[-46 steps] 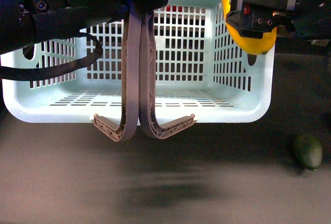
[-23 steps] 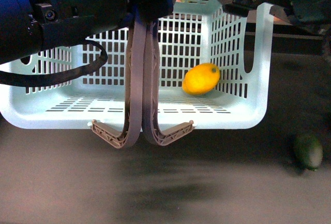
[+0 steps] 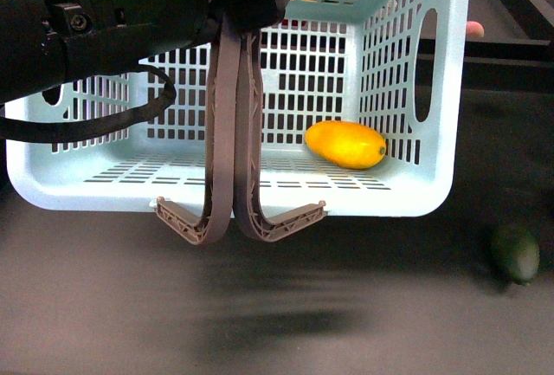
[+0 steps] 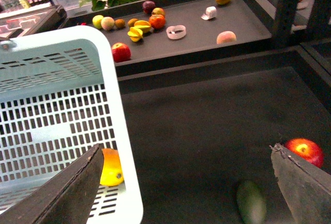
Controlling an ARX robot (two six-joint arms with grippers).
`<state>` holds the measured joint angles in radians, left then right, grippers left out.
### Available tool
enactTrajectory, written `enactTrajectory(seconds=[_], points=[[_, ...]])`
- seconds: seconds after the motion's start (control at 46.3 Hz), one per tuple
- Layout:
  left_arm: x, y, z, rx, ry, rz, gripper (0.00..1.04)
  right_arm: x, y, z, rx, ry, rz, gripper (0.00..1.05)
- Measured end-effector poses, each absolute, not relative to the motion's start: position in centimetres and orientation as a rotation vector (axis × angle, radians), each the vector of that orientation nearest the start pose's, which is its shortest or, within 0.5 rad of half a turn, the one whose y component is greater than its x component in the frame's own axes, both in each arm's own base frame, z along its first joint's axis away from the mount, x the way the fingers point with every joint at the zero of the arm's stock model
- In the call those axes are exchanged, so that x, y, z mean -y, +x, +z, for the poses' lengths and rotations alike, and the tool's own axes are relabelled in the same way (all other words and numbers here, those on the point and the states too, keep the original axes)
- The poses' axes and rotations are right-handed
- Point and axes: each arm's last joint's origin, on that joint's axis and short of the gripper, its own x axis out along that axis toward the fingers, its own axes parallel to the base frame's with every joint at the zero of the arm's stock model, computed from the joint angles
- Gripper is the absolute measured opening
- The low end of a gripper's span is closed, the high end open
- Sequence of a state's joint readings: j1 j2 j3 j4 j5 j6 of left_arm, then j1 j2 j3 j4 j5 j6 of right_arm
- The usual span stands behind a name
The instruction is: Pick mango with right arm and hold basket with left
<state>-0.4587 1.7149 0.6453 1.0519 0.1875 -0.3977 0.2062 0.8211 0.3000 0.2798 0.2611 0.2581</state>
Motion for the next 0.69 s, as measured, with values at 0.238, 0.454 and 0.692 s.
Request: enactTrajectory(seconds=[0.238,0.454,0.692], points=[[14.8,28.9,17.7,-0.146,-0.381,-0.633,0.09,-0.8,13.6,19.8,-0.200,0.245,-0.184,0.97],[14.8,28.9,17.7,-0.145,-0.380,-0.632,0.09,-0.8,13.4,19.9,-0.187,0.252,-0.178,0.97],[14.8,28.9,17.7,-0.145,-0.380,-0.633,0.09,-0.2,13.1,19.4,-0.035,0.133,-0.014,0.79]])
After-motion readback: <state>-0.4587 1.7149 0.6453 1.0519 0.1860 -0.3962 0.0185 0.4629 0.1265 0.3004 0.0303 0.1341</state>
